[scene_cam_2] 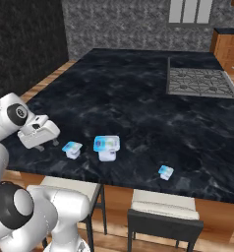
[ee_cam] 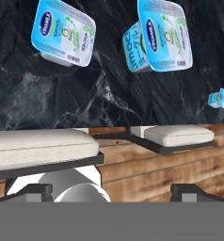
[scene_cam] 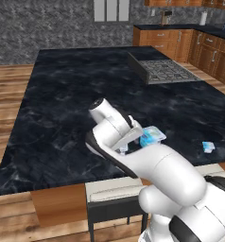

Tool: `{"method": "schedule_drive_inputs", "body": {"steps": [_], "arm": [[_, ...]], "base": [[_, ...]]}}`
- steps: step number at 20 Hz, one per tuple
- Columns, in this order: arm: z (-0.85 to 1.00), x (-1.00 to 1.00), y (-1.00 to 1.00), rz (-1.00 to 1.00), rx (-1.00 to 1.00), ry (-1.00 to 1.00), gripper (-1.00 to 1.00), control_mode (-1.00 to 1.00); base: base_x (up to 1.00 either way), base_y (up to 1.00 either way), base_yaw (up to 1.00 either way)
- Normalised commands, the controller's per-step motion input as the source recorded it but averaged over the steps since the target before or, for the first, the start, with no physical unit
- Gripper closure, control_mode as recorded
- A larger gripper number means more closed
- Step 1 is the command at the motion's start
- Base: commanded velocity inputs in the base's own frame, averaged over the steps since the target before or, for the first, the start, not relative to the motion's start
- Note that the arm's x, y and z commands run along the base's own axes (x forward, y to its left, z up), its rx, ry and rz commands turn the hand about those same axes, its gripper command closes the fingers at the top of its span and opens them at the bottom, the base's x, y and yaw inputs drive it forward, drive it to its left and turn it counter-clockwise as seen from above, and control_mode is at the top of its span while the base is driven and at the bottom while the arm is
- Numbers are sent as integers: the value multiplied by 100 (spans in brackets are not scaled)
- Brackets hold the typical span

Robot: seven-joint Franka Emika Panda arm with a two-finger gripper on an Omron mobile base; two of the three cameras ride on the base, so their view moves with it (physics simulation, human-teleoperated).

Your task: Stack the yogurt containers by placing the smaller containers on top of the larger containers.

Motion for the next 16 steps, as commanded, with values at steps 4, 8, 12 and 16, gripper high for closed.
{"method": "schedule_drive_inputs", "body": {"steps": [4,8,12,16], "arm": [[-5,13,8,0,-2,0,-100,-100],[-7,10,2,0,-4,0,-100,-100],[-10,11,0,0,-5,0,-100,-100],[-10,12,0,0,-5,0,-100,-100]], "base": [[0,0,0],[0,0,0],[0,0,0],[0,0,0]]}}
